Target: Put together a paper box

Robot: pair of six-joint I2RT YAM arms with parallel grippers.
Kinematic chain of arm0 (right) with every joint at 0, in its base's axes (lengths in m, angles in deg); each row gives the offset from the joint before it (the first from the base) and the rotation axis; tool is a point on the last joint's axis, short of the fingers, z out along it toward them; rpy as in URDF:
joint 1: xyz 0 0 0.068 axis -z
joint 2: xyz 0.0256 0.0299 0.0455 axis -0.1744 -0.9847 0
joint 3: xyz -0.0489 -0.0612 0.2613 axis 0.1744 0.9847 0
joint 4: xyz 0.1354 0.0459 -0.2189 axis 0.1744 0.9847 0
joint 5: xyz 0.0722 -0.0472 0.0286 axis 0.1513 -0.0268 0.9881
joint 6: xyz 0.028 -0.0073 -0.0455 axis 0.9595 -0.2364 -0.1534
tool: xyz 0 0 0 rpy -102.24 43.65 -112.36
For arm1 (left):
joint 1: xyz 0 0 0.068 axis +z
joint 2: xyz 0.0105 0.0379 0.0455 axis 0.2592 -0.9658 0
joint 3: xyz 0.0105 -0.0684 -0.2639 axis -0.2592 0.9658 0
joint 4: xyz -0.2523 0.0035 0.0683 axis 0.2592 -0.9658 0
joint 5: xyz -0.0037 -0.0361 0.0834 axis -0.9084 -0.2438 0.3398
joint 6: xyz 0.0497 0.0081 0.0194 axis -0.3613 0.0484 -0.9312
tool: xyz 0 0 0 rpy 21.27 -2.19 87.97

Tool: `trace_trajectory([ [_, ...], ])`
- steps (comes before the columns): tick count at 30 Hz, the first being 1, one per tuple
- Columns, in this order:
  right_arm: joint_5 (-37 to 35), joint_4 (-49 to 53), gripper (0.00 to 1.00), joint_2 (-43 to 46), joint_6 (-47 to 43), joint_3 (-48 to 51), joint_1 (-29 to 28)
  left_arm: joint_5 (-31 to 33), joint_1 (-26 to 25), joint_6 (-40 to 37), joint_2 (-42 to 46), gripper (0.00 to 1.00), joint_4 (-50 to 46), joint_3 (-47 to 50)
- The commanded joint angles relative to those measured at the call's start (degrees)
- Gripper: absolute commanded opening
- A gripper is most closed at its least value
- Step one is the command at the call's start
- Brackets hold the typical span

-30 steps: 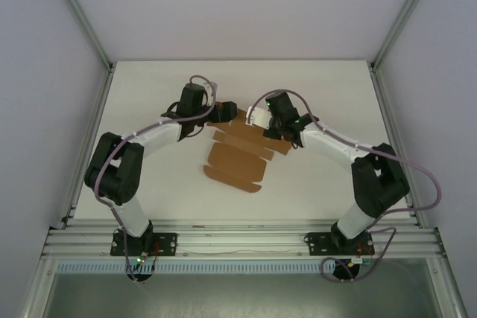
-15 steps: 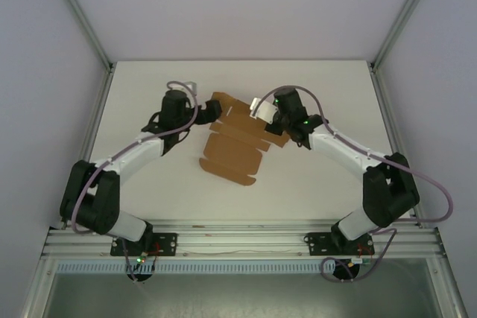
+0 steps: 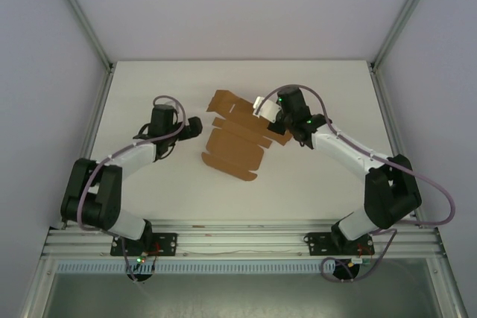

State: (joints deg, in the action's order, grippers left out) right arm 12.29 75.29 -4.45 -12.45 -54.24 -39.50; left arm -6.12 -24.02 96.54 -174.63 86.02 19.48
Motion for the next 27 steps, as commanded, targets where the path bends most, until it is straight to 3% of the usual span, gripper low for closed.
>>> trace_trajectory([
  [1,1.75,1.03,0.0,0.06,1.56,-0.45,0.19,-5.99,0.21,-1.44,-3.34,1.0,5.34,-2.11],
  [8,2.66,1.33,0.0,-0.19,2.36,-0.68,0.17,-17.8,0.21,-1.02,-6.44,0.99,12.97,-2.05],
  [13,2.93,1.54,0.0,-0.2,2.9,-0.95,0.21,-25.35,0.12,-0.48,-7.54,0.91,14.75,-1.68],
  [20,4.1,0.85,0.0,-0.01,4.18,-1.1,0.15,-31.54,-1.22,0.81,-10.01,0.77,19.13,-0.83],
  [27,5.05,-1.01,0.0,-0.27,6.39,-0.65,0.17,-32.45,-4.07,2.26,-12.46,0.62,22.69,-1.16],
])
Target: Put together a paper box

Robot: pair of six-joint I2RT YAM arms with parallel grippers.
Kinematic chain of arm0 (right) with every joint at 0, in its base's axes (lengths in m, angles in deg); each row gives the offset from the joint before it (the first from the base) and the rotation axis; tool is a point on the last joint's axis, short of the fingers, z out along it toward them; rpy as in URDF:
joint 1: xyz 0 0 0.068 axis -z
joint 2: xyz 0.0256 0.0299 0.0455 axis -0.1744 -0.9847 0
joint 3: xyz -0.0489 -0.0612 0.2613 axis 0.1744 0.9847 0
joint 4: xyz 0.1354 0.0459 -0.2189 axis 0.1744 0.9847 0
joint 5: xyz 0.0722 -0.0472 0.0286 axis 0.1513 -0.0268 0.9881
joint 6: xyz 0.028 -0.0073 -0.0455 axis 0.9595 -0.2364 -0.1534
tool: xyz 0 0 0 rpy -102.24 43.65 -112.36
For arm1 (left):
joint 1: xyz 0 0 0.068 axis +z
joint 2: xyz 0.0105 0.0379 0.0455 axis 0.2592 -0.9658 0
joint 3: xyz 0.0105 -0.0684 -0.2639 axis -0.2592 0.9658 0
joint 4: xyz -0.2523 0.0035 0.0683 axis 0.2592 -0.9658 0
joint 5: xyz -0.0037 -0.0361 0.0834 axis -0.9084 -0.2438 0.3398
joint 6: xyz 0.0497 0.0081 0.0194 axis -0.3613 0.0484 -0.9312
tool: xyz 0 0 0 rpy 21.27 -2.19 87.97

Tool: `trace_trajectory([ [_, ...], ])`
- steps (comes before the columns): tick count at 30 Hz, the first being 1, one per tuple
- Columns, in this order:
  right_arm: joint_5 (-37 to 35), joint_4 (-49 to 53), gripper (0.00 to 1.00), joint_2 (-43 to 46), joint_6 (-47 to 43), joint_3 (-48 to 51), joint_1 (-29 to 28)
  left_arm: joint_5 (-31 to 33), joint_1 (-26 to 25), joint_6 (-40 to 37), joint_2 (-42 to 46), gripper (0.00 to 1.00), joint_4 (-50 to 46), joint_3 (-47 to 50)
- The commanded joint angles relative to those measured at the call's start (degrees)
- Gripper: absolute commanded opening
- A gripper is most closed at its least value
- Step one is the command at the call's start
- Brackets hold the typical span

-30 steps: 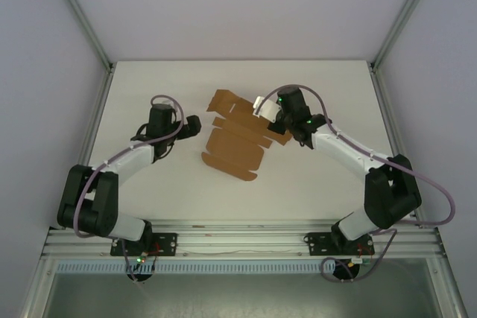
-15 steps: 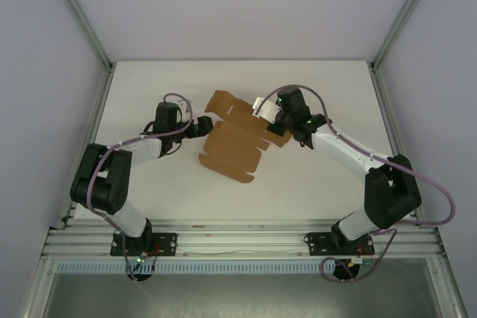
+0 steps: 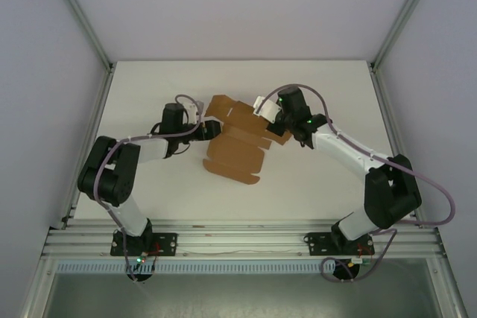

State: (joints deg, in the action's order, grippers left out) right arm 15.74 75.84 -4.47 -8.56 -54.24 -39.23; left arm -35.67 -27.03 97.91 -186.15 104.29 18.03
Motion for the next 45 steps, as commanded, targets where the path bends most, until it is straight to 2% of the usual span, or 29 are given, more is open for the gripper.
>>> trace_trajectory([
  [1,2.03,-1.56,0.0,-0.27,2.67,-0.54,-0.08,-3.13,-1.12,1.14,-1.16,0.58,5.08,0.2],
  [8,2.71,-3.61,0.0,0.33,4.4,1.09,-0.04,-3.39,-1.33,5.27,-3.05,0.4,10.71,0.65],
  [12,3.02,-4.2,0.0,0.91,5.24,1.89,-0.08,-3.95,-1.26,6.23,-4.0,0.34,12.16,0.68],
  [18,2.05,-5.02,0.0,1.03,5.98,2.78,-0.12,-3.77,-1.7,3.56,-2.95,0.32,8.47,0.41],
  [21,2.42,-6.08,0.0,1.34,6.3,3.27,-0.03,0.11,-2.22,0.8,-1.58,0.21,3.32,-0.28],
  [23,2.55,-6.39,0.0,1.57,6.29,3.28,-0.04,2.62,-2.94,-1.39,-1.0,0.18,-0.06,-0.98],
  [25,2.34,-6.31,0.0,1.58,6.04,3.25,-0.1,6.02,-3.83,-2.95,-0.62,0.08,-3.32,-2.02],
  [27,2.08,-6.31,0.0,1.55,5.77,3.29,-0.08,7.55,-4.41,-3.78,-0.18,0.04,-4.34,-2.07],
  [29,1.68,-6.3,0.0,1.74,5.27,3.17,-0.04,7.58,-4.33,-3.19,0.48,0.06,-3.11,-1.21],
  [31,1.03,-6.0,0.0,1.8,4.92,2.78,-0.09,8.59,-4.28,-2.92,1.69,0.24,-4.52,-1.12],
  [33,0.14,-5.07,0.0,2.07,4.38,2.05,-0.08,9.96,-4.21,-3.24,3.21,0.25,-6.36,-0.76],
  [36,-2.2,-3.76,0.0,2.34,4.24,0.98,0.01,12.17,-3.64,-3.01,6.59,0.43,-8.63,1.3],
  [38,-2.59,-3.5,0.0,2.7,3.56,0.93,0.02,12.84,-2.66,-2.48,8.37,0.46,-10.36,2.66],
  [40,-1.93,-3.01,0.0,2.99,2.88,0.88,-0.01,12.48,-2.13,-1.94,9.73,0.54,-10.93,4.35],
  [45,-1.38,-1.91,0.0,2.6,2.62,0.12,0.0,8.2,-1.96,-1.89,9.98,0.6,-8.47,6.52],
])
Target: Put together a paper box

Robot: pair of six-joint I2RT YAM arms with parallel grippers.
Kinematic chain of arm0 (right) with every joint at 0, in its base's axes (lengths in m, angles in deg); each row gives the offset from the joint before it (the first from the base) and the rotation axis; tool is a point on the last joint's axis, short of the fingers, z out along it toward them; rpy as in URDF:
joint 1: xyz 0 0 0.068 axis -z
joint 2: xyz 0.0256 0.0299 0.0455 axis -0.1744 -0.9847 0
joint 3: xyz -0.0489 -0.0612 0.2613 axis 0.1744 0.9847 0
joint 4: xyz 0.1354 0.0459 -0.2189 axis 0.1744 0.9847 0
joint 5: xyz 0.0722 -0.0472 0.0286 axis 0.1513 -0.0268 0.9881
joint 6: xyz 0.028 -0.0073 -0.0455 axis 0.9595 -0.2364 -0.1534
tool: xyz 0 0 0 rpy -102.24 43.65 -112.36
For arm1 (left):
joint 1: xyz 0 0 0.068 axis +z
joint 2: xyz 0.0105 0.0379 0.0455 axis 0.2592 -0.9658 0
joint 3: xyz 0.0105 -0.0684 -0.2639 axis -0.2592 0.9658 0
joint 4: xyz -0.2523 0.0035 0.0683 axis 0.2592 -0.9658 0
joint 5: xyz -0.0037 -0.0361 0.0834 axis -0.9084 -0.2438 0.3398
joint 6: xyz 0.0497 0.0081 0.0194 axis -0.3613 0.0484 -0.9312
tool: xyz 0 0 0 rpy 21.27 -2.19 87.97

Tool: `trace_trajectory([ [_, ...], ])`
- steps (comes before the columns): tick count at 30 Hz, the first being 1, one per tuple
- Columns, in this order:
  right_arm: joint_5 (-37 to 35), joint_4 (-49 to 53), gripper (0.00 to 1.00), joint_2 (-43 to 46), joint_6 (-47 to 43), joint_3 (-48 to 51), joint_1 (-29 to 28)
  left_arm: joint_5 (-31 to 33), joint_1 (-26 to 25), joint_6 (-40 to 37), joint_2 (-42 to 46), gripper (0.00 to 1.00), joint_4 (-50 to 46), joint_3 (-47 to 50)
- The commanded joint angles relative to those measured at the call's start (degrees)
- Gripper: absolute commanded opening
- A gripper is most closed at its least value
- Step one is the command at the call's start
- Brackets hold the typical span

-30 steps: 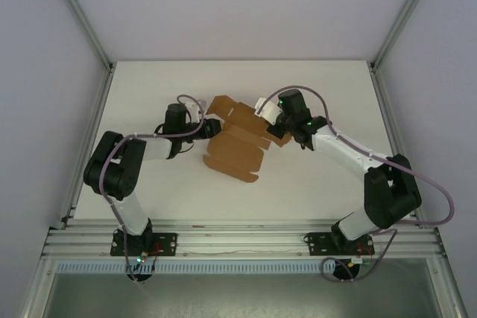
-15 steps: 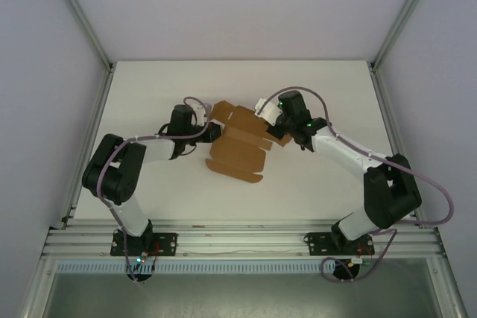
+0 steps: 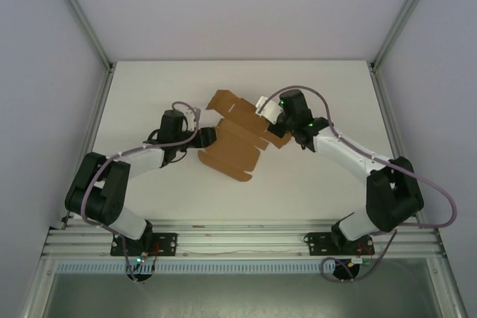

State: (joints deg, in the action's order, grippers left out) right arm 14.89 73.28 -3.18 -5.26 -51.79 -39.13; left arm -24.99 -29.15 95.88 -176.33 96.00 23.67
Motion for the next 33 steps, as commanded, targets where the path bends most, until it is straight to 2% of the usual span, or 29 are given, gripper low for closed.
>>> trace_trajectory([
  [1,-0.31,0.74,0.0,1.13,-0.61,-2.57,-0.1,-3.51,0.13,0.27,-0.28,0.6,0.54,0.9],
  [2,0.0,1.0,0.0,1.04,-0.55,-2.84,-0.15,-4.4,0.13,0.44,-0.91,0.59,1.58,1.01],
  [3,0.43,1.0,0.0,0.87,-0.61,-3.08,-0.14,-4.92,0.14,0.98,-1.65,0.54,2.56,0.97],
  [6,0.28,1.11,0.0,-0.01,-1.22,-3.86,-0.28,-6.41,0.19,1.98,-3.43,0.3,4.96,1.01],
  [9,-3.45,0.43,0.0,-1.05,-5.58,-3.4,-1.92,-8.16,0.1,3.31,-4.51,0.13,7.0,0.85],
  [14,-17.73,-6.04,0.0,-3.48,-14.64,-0.27,-7.69,-9.09,0.08,4.94,-5.85,0.05,6.7,0.2],
  [18,-30.24,-17.74,0.0,-7.29,-21.02,3.35,-10.53,-9.76,0.15,6.82,-6.21,0.03,8.05,0.97],
  [20,-34.19,-23.46,0.0,-9.72,-24.24,4.78,-11.59,-9.9,0.06,7.56,-6.29,0.03,8.45,1.34],
  [28,-40.29,-47.53,0.0,-20.11,-35.29,8.49,-12.32,-7.12,0.09,8.16,-7.53,0.04,6.1,1.86],
  [29,-40.34,-47.7,0.0,-20.37,-35.67,8.29,-12.32,-6.0,0.15,8.01,-7.4,0.08,5.43,1.85],
  [30,-40.01,-46.91,0.0,-20.23,-35.85,8.08,-12.32,-4.92,0.16,7.6,-7.22,0.18,4.39,1.78],
  [32,-38.07,-44.65,0.0,-19.11,-34.87,7.88,-12.32,-3.32,0.13,6.82,-6.6,0.24,2.76,1.37],
  [33,-36.87,-42.72,0.0,-18.26,-33.82,7.55,-12.35,-2.63,0.16,6.51,-6.13,0.32,1.81,1.05],
])
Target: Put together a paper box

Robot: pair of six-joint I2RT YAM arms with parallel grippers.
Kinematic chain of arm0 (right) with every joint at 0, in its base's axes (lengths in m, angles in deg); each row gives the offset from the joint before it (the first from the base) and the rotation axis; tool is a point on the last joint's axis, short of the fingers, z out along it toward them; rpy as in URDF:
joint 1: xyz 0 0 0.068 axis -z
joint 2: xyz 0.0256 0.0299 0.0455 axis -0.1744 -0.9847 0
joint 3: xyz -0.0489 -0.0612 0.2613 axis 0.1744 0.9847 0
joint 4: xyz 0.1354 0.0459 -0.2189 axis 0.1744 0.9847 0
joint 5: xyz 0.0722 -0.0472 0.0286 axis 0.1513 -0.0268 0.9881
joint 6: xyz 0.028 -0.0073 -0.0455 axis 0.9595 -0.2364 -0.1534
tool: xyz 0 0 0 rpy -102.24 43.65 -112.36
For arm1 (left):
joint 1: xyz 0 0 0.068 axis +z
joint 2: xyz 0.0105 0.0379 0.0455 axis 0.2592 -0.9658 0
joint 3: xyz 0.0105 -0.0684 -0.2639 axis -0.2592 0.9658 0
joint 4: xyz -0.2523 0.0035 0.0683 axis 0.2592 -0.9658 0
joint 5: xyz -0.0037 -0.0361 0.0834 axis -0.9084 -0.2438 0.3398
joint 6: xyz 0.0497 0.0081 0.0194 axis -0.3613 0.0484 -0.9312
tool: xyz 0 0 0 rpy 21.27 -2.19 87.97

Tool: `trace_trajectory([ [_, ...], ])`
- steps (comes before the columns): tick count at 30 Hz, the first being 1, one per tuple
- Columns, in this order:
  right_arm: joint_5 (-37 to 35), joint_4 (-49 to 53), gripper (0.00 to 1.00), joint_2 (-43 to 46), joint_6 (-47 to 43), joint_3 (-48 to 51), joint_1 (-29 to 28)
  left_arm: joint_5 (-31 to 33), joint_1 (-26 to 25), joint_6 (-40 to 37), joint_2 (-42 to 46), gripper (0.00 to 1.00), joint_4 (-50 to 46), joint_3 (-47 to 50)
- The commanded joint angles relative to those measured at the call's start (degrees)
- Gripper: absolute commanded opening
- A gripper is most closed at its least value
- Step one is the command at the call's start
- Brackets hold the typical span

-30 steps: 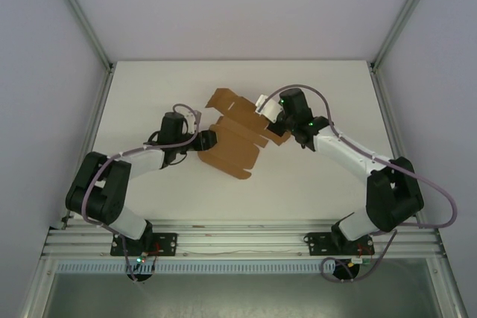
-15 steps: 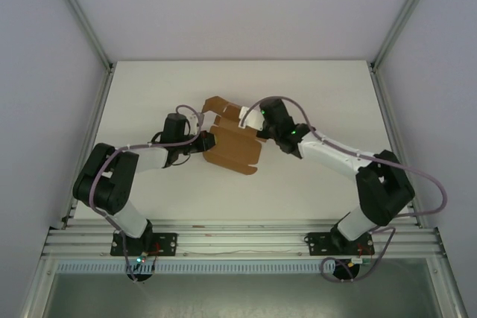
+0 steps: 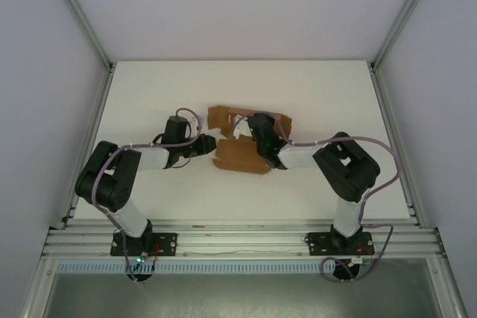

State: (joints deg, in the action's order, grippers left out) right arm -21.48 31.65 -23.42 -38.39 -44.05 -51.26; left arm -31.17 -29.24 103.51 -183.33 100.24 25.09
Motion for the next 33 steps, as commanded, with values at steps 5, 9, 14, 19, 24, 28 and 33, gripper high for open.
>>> trace_trajectory([
  [5,4.87,3.7,0.0,5.65,0.18,-0.37,-0.23,9.61,0.85,-3.49,5.14,0.71,-9.22,-3.13],
  [9,6.0,2.05,0.0,6.38,-2.26,-0.04,-0.12,16.66,4.38,-3.57,8.17,1.0,-14.85,-6.93],
  [14,7.27,1.64,0.0,7.36,-3.53,0.49,-0.11,27.58,10.47,-2.68,6.56,1.0,-22.23,-15.81],
  [19,7.77,2.02,0.0,7.26,-2.28,0.4,-0.1,23.04,11.58,-5.64,-3.86,1.0,-24.42,-27.13],
  [24,6.63,1.54,0.0,6.06,-2.02,-0.15,-0.15,11.93,10.22,-7.33,-10.66,0.97,-19.89,-30.58],
  [28,6.13,2.03,0.0,5.37,-1.49,-0.87,-0.12,4.64,7.34,-10.22,-11.79,0.8,-17.21,-29.58],
  [33,5.15,2.33,0.0,4.92,-1.81,-1.43,-0.09,3.05,5.41,-10.67,-8.29,0.66,-8.87,-21.68],
])
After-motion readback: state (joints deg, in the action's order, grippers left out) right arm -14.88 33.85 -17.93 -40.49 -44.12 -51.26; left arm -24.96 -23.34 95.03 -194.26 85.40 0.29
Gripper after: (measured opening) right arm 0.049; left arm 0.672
